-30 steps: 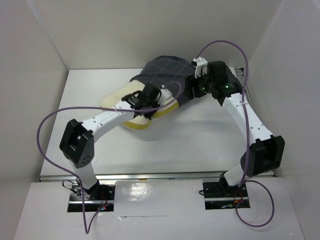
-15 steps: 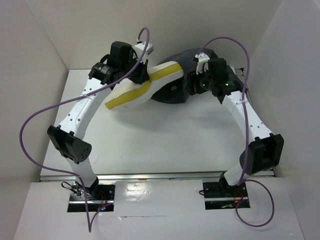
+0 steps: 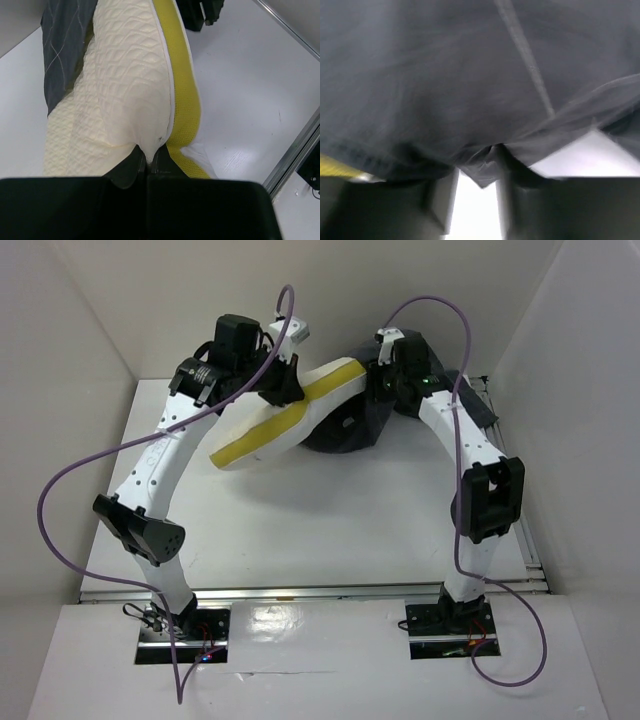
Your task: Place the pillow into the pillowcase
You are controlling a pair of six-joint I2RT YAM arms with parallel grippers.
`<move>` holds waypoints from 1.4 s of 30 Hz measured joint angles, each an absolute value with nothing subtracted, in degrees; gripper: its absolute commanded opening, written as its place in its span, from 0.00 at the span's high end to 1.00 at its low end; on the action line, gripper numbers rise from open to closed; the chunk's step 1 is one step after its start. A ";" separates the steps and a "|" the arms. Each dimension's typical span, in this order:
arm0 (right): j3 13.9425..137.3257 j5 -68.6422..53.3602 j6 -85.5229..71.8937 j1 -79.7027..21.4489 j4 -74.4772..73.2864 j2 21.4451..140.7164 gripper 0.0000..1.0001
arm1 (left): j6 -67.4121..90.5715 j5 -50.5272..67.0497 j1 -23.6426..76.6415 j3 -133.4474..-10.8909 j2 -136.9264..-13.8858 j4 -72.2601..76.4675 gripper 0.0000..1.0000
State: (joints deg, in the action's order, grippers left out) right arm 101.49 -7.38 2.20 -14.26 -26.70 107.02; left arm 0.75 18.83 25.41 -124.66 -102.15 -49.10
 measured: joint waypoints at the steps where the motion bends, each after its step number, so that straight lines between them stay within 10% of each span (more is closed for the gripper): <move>1: 102.39 -6.76 2.04 -14.28 -26.55 108.05 0.78 | 0.75 18.94 25.41 -124.73 -102.15 -49.17 1.00; 4: 104.12 -5.04 2.72 -14.50 -26.46 109.89 1.00 | 0.91 19.44 25.36 -123.68 -101.82 -48.93 1.00; 16: 110.61 -11.55 4.69 -17.98 -34.54 107.92 1.00 | 0.19 14.15 25.67 -103.46 -96.73 -38.81 1.00; 39: 121.47 -29.85 2.15 -31.59 -46.41 107.59 1.00 | 6.63 7.73 23.09 -102.56 -96.73 -30.59 1.00; 42: 121.62 -30.39 1.93 -31.79 -46.41 107.61 0.81 | 6.90 7.81 23.09 -102.65 -96.73 -30.37 1.00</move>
State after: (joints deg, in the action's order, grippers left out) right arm 121.62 -30.39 1.93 -31.79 -46.41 107.61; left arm 6.90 7.81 23.09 -102.65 -96.73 -30.37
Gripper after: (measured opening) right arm 0.056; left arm 0.076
